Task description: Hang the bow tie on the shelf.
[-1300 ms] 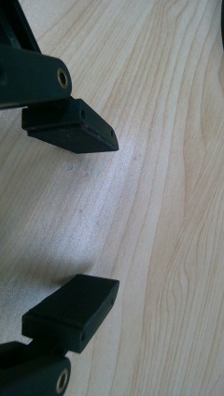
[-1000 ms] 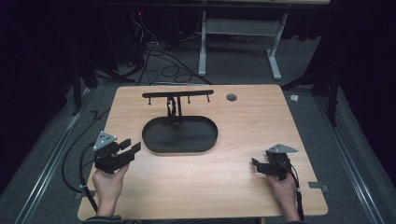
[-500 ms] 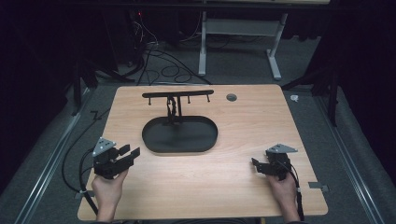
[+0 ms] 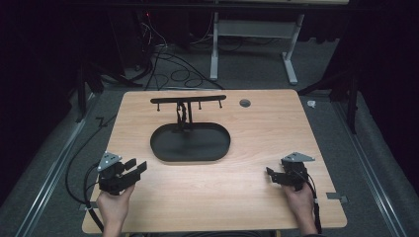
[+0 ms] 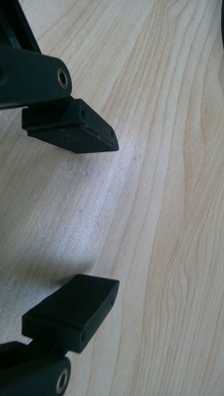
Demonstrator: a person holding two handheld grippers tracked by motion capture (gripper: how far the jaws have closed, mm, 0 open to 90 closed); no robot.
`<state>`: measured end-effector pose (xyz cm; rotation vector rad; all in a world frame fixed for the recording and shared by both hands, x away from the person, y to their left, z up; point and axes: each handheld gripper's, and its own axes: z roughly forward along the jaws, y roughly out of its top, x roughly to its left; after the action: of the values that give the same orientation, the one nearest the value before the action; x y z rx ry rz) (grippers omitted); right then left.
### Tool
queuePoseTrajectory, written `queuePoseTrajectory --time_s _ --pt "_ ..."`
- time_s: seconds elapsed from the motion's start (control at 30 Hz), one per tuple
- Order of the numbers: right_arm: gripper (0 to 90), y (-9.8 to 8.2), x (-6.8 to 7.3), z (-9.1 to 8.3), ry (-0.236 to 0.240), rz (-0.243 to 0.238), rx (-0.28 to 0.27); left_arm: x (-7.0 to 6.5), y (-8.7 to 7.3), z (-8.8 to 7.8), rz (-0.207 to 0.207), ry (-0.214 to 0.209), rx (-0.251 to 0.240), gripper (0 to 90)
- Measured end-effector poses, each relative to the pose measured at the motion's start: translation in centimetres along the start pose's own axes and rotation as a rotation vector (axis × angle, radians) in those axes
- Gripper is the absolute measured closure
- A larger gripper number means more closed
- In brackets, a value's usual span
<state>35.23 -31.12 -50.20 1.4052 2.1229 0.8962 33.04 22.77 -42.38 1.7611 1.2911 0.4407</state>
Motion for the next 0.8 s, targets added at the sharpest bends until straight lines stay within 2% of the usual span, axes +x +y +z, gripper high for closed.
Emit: queuePoseTrajectory --time_s 0.43,0.8 --pt "29.4 0.0 0.0 0.0 0.0 0.0 0.0 0.4 -1.6 0.3 -0.034 0.007 0.022 53.3" --pt "29.4 0.0 0.0 0.0 0.0 0.0 0.0 0.5 -2.5 1.0 -0.035 0.015 0.056 52.7"
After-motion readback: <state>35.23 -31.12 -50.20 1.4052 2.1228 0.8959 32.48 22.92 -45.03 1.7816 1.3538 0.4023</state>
